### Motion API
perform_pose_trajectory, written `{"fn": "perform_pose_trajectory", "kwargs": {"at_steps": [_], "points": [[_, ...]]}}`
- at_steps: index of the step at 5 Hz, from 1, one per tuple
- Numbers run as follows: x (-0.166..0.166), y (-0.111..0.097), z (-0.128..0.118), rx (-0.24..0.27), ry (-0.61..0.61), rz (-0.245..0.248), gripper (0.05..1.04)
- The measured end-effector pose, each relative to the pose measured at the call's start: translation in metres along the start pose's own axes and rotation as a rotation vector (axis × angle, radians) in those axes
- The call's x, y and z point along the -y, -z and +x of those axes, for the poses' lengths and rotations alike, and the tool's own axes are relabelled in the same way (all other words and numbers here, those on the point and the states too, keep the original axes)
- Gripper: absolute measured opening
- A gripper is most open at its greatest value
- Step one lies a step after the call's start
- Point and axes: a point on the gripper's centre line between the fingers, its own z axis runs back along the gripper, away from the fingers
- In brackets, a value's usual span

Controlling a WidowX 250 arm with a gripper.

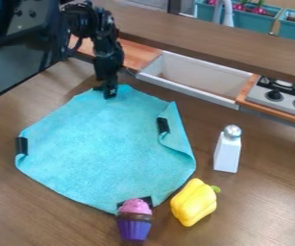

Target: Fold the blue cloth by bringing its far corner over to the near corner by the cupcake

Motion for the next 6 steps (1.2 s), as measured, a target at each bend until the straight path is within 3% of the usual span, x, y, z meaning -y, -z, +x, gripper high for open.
{"fn": "perform_pose_trajectory", "kwargs": {"at_steps": [1, 3, 4, 5, 6], "points": [[0.000, 0.003, 0.002, -0.007, 0.003, 0.006, 0.929], [0.001, 0.006, 0.002, -0.015, -0.004, 0.011, 0.378], [0.005, 0.010, 0.001, -0.015, -0.002, 0.005, 0.177], [0.007, 0.009, -0.001, -0.016, 0.007, 0.004, 0.078], [0.011, 0.008, -0.001, -0.003, 0.008, 0.000, 0.058]]}}
